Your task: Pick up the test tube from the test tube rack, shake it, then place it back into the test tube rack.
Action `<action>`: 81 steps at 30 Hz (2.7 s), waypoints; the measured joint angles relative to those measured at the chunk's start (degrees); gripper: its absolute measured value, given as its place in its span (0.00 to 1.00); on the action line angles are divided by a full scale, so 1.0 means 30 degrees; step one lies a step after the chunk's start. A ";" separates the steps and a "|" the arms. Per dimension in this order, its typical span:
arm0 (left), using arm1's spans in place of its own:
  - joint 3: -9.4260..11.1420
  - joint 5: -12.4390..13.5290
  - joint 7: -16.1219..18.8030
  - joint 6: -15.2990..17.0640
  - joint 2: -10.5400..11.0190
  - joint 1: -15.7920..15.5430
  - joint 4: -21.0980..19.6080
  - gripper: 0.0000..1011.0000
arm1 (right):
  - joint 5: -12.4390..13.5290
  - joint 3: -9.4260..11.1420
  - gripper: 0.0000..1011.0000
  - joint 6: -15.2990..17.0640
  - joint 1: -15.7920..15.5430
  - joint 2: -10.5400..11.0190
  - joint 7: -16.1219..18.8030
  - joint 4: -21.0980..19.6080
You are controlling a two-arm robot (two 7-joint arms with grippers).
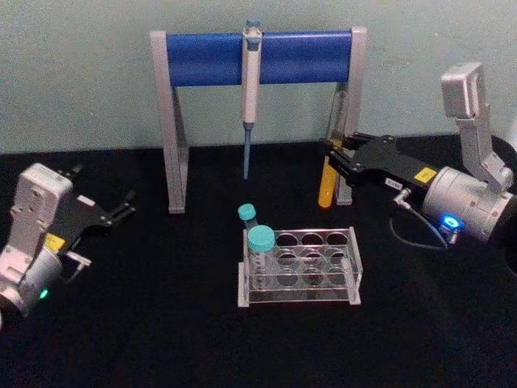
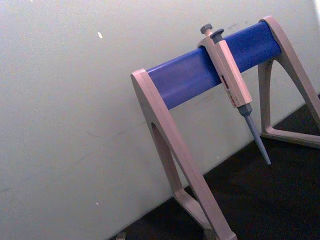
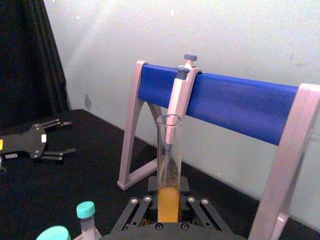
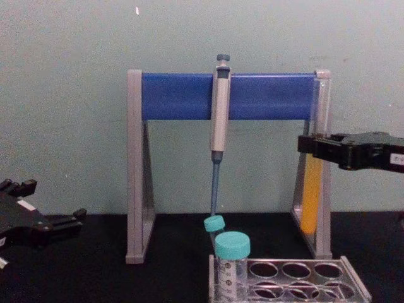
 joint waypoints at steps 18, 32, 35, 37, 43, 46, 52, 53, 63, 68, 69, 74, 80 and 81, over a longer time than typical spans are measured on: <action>0.0000 0.0000 0.0000 0.0000 0.0000 0.0000 0.0001 0.99 | -0.0048 0.0457 0.23 0.0364 -0.2470 0.2056 0.0005 -0.4283; 0.0001 -0.0001 0.0000 0.0000 0.0000 0.0000 0.0001 0.99 | -0.0033 -0.0903 0.23 0.0448 -0.1912 0.1440 0.0564 -0.4225; 0.0001 -0.0001 0.0001 0.0000 0.0000 0.0000 0.0001 0.99 | -0.0157 -0.1127 0.23 0.0347 -0.1509 0.1144 0.0589 -0.3767; 0.0000 0.0000 0.0001 0.0000 0.0000 0.0000 0.0001 0.99 | -0.0222 -0.1210 0.23 0.0300 -0.1315 0.1004 0.0590 -0.3562; 0.0001 0.0000 -0.0001 0.0000 0.0000 0.0000 0.0001 0.99 | -0.0522 -0.1379 0.23 0.0102 -0.0401 0.0360 0.0501 -0.2233; 0.0000 0.0000 0.0001 0.0000 0.0000 0.0000 0.0001 0.99 | -0.0578 -0.1334 0.23 0.0035 -0.0056 0.0160 0.0418 -0.1595; 0.0001 -0.0001 0.0001 0.0000 0.0000 -0.0001 0.0000 0.99 | -0.0662 -0.1038 0.23 -0.0070 0.0233 0.0074 0.0248 -0.0846; 0.0002 0.0000 0.0001 0.0000 0.0000 0.0000 0.0000 0.99 | -0.0667 -0.0923 0.23 -0.0096 0.0236 0.0111 0.0217 -0.0755; 0.0001 0.0000 0.0000 0.0000 -0.0001 0.0000 0.0001 0.99 | -0.0555 -0.0193 0.23 -0.0003 -0.0806 0.1073 0.0097 -0.1888; 0.0001 0.0000 0.0000 0.0000 0.0001 0.0001 0.0001 0.99 | -0.0135 0.0168 0.23 0.0096 -0.1852 0.1693 0.0147 -0.3133; 0.0001 0.0000 0.0000 0.0000 0.0000 0.0000 0.0000 0.99 | -0.0081 0.0203 0.23 0.0107 -0.2007 0.1784 0.0163 -0.3319; 0.0001 0.0000 0.0000 0.0000 0.0000 0.0000 0.0001 0.99 | 0.0185 0.0222 0.23 0.0149 -0.2842 0.2262 0.0362 -0.4448; 0.0001 0.0000 0.0000 0.0000 0.0000 0.0001 0.0001 0.99 | 0.0143 -0.0271 0.23 0.0114 -0.2950 0.2291 0.0637 -0.4857; 0.0001 0.0000 0.0000 0.0000 0.0000 0.0000 0.0001 0.99 | 0.0116 -0.0343 0.23 0.0101 -0.2895 0.2254 0.0665 -0.4856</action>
